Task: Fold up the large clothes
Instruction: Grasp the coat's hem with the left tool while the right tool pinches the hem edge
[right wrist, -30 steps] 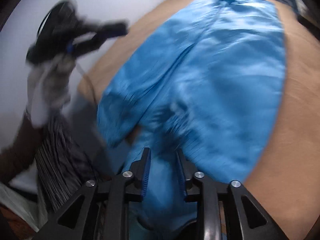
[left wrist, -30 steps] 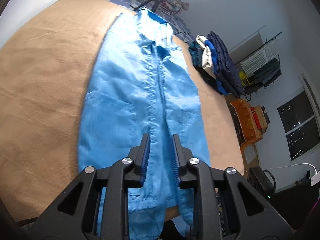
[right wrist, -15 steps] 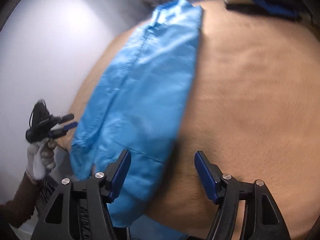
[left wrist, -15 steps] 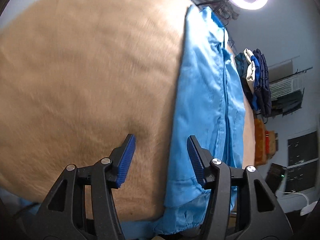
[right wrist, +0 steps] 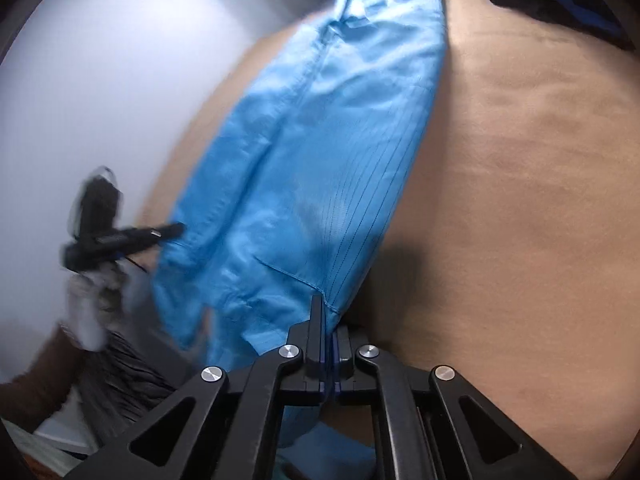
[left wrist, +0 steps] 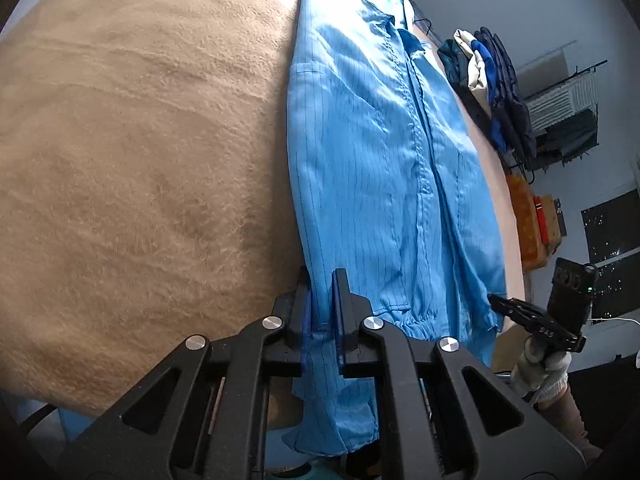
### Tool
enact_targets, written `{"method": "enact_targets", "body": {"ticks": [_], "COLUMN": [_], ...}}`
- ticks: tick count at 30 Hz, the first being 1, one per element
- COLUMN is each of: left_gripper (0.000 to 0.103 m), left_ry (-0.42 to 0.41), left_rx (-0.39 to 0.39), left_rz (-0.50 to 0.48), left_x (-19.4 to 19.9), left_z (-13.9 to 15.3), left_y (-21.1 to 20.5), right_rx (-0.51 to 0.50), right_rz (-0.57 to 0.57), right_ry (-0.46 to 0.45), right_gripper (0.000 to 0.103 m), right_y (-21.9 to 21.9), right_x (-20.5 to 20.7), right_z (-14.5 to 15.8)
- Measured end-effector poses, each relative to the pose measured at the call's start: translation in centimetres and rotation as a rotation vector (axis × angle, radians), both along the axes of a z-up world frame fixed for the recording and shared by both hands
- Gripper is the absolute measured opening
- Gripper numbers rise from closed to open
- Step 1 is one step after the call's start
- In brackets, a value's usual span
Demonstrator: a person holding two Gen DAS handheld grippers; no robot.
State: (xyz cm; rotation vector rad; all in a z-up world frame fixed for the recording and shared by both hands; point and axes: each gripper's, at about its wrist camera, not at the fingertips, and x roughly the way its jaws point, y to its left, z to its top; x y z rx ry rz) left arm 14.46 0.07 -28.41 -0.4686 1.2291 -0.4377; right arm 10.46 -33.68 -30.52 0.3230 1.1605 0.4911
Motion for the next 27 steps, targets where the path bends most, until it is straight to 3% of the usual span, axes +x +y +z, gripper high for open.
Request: {"method": "enact_targets", "body": {"ticks": [2, 5, 6, 10, 11, 12, 13, 15, 17, 19, 20, 22, 27], "left_gripper": [0.008, 0.024, 0.025, 0.023, 0.017, 0.008, 0.008, 0.008, 0.008, 0.009, 0.009, 0.009, 0.006], "left_ry": [0.009, 0.042, 0.05, 0.058, 0.056, 0.059, 0.066, 0.046, 0.028, 0.055, 0.072, 0.078, 0.034], "left_rx": [-0.034, -0.096, -0.115, -0.128, -0.122, -0.13, -0.165, -0.152, -0.122, -0.127, -0.134, -0.141, -0.193], "left_rz": [0.022, 0.028, 0.022, -0.009, -0.017, -0.021, -0.028, -0.041, -0.044, -0.03, -0.028, -0.034, -0.055], "left_x": [0.0, 0.2, 0.3, 0.3, 0.3, 0.2, 0.0, -0.3, -0.2, -0.1, 0.1, 0.2, 0.3], "left_z": [0.0, -0.3, -0.6, -1.0, -0.8, -0.7, -0.5, 0.1, 0.3, -0.4, -0.8, -1.1, 0.6], "left_y": [0.3, 1.0, 1.2, 0.6, 0.3, 0.1, -0.1, -0.5, -0.9, -0.6, -0.6, -0.5, -0.8], "right_rx": [0.026, 0.122, 0.154, 0.177, 0.193, 0.203, 0.214, 0.237, 0.229, 0.211, 0.201, 0.241, 0.3], "right_rz": [-0.014, -0.01, -0.008, 0.005, 0.004, 0.004, 0.009, 0.019, 0.028, 0.033, 0.028, 0.019, 0.025], "right_ry": [0.016, 0.026, 0.028, 0.028, 0.028, 0.028, 0.037, 0.038, 0.021, 0.016, 0.025, 0.056, 0.054], "right_gripper": [0.008, 0.038, 0.042, 0.042, 0.037, 0.025, 0.018, 0.008, 0.008, 0.014, 0.024, 0.025, 0.004], "right_y": [0.0, -0.4, -0.9, -0.7, -0.4, -0.1, 0.0, 0.3, 0.6, 0.8, 0.7, 0.5, 0.4], "right_x": [0.4, 0.7, 0.7, 0.9, 1.0, 1.1, 1.1, 1.1, 1.1, 1.3, 1.4, 1.7, 2.5], "right_z": [-0.8, -1.1, -1.1, -1.8, -2.0, -2.1, -2.2, -2.0, -1.5, -1.6, -1.9, -2.7, -2.2]}}
